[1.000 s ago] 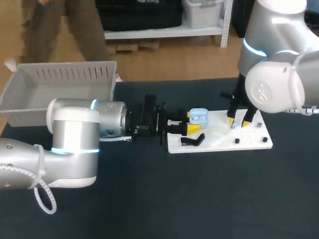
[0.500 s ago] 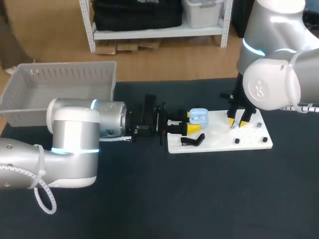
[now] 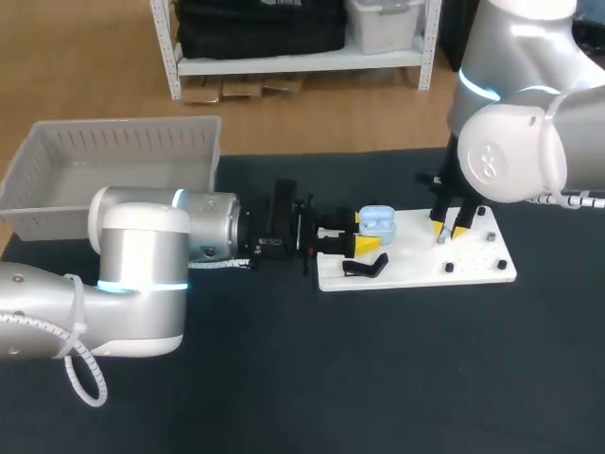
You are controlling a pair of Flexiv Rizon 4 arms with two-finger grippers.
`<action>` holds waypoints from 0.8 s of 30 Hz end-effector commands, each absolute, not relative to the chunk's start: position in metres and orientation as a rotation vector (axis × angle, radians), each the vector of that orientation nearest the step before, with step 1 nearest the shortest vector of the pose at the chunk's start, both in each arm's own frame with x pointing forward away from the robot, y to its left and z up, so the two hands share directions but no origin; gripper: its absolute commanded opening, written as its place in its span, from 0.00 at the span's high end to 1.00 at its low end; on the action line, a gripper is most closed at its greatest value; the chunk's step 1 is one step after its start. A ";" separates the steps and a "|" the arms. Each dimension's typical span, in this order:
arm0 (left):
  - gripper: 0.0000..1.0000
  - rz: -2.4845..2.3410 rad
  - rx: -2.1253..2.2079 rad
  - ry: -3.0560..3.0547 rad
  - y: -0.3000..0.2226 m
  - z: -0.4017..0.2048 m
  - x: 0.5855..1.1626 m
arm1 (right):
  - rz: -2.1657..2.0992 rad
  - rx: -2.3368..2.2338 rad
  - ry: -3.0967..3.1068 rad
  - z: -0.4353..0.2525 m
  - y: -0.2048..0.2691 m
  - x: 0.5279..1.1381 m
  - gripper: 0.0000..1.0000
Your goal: Pick up each earbud case from the left stands, insert the matching earbuds, close the lid, and place the case in the box.
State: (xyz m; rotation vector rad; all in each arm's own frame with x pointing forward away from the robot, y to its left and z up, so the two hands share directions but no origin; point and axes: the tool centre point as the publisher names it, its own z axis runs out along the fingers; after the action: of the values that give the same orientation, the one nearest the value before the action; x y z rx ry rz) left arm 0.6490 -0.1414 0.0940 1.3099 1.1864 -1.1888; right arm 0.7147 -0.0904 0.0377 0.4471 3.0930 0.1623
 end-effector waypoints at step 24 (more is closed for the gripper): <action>1.00 -1.181 1.304 1.187 -0.141 0.094 0.647 | 0.192 0.234 3.077 0.198 -0.050 0.635 1.00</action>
State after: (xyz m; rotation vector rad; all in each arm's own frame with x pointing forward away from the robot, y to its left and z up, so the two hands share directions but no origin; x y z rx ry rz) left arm 0.6490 -0.1414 0.0940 1.3099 1.1865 -1.1887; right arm 0.6466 -0.0558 0.1857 0.2221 3.0506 0.2211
